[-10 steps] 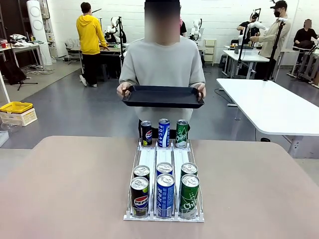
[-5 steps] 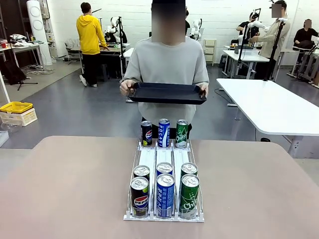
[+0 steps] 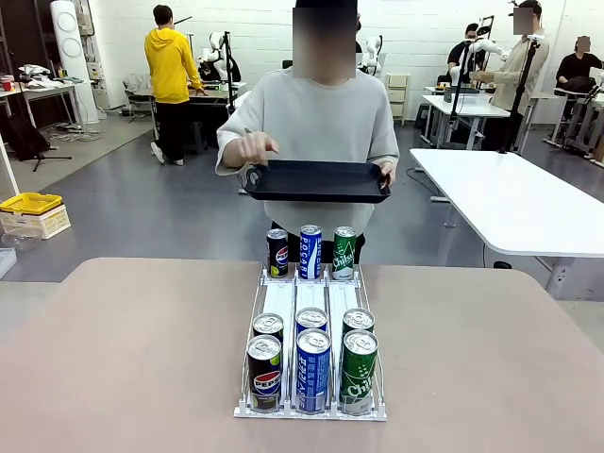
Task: Retrieve and hand over the desired beverage to the person.
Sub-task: Pick up a can of the same type that the person held from the Automatic Can Dispenser.
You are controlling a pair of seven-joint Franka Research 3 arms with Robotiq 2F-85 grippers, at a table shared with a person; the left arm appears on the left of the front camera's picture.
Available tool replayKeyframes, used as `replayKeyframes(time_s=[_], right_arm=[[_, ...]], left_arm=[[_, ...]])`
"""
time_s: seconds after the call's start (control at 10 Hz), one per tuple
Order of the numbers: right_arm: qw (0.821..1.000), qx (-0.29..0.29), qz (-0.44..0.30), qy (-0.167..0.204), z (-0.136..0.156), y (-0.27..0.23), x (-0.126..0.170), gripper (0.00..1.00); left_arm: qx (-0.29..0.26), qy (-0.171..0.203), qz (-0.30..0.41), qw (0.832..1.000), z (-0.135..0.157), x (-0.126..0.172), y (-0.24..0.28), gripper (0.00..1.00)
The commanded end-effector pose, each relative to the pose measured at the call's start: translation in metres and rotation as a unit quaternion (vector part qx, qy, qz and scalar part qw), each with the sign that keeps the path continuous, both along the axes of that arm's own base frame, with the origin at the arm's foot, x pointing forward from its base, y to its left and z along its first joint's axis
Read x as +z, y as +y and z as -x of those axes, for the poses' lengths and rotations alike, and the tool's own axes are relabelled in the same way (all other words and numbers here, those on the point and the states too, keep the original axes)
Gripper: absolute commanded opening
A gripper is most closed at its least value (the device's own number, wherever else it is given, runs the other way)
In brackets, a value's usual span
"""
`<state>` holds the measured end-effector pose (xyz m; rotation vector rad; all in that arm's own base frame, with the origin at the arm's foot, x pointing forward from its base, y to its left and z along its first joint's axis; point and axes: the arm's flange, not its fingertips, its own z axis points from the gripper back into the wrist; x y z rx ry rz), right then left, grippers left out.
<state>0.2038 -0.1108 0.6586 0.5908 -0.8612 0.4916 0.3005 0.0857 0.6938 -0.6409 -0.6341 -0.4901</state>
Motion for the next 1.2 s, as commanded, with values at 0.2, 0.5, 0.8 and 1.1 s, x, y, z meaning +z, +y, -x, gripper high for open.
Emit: replayKeyframes(time_s=[0.2,0.5,0.8,1.1], right_arm=[[1.000,0.013,-0.006,-0.005,0.0005,0.0021,0.0000,1.00],[1.000,0.013,-0.006,-0.005,0.0005,0.0021,0.0000,1.00],[1.000,0.013,-0.006,-0.005,0.0005,0.0021,0.0000,1.00],[1.000,0.013,-0.006,-0.005,0.0005,0.0021,0.0000,1.00]], left_arm=[[-0.005,-0.003,-0.006,1.000,-0.0002,0.0005,0.0025,1.00],[-0.005,-0.003,-0.006,1.000,-0.0002,0.0005,0.0025,1.00],[-0.005,-0.003,-0.006,1.000,-0.0002,0.0005,0.0025,1.00],[-0.005,-0.003,-0.006,1.000,-0.0002,0.0005,0.0025,1.00]])
